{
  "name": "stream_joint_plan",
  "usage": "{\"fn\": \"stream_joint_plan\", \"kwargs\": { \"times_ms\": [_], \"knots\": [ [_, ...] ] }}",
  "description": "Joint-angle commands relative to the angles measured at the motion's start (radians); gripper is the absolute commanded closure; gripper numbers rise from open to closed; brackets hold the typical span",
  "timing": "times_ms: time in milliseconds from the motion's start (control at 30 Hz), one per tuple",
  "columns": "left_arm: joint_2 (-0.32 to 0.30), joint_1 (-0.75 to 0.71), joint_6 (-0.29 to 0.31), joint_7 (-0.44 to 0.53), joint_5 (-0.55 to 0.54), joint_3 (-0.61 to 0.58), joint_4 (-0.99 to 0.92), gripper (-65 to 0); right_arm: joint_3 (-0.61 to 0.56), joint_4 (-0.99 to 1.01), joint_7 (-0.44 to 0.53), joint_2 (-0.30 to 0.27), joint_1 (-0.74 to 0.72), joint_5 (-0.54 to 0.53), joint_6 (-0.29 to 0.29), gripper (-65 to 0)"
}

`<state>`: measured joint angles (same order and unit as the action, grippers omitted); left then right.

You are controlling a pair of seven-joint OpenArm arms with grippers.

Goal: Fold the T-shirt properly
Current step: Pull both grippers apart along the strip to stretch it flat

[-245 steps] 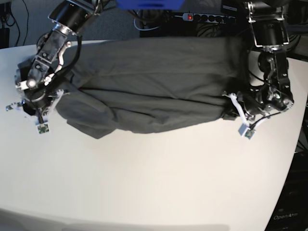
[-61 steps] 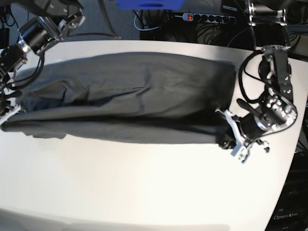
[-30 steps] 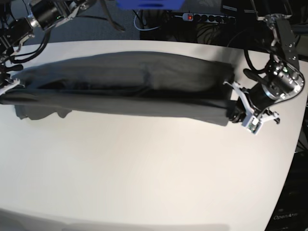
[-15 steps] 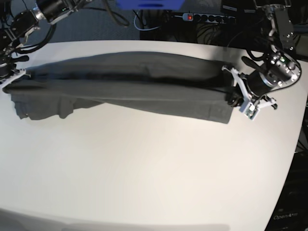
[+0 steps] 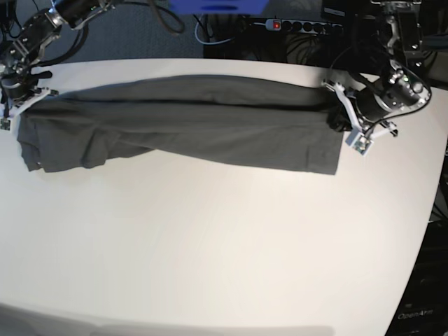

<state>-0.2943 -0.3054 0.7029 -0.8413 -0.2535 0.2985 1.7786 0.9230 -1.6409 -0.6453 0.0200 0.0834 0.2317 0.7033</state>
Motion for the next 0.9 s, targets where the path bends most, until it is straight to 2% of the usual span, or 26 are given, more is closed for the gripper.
{"fn": "stream_joint_plan", "kwargs": {
  "times_ms": [0, 400, 467, 633, 700, 867],
  "knots": [
    [-0.012, -0.002, -0.005, 0.018, -0.008, 0.006, 0.016, -2.5, -0.002, -0.012, 0.017, -0.013, -0.004, -0.004, -0.005, -0.7],
    [-0.021, -0.025, -0.005, 0.018, -0.007, 0.005, -0.015, -2.5, -0.012, -0.008, 0.017, -0.015, -0.004, -0.002, -0.005, -2.0],
    [-0.021, -0.024, -0.005, 0.018, -0.007, 0.005, -0.015, -2.6, -0.012, -0.008, 0.017, -0.015, -0.004, -0.001, -0.005, -7.5],
    [-0.023, -0.022, -0.005, 0.018, -0.007, 0.005, -0.013, -3.2, -0.002, -0.008, 0.015, -0.015, -0.007, -0.001, -0.005, -30.3],
    [-0.023, -0.021, -0.005, 0.018, -0.007, 0.005, -0.013, -7.1, -0.002, -0.008, 0.015, -0.015, -0.004, -0.001, -0.005, -34.8],
    [-0.023, -0.021, -0.005, 0.018, -0.007, 0.005, -0.010, -28.2, -0.002, -0.009, 0.014, -0.016, -0.004, -0.001, -0.005, -41.5]
  ]
}}
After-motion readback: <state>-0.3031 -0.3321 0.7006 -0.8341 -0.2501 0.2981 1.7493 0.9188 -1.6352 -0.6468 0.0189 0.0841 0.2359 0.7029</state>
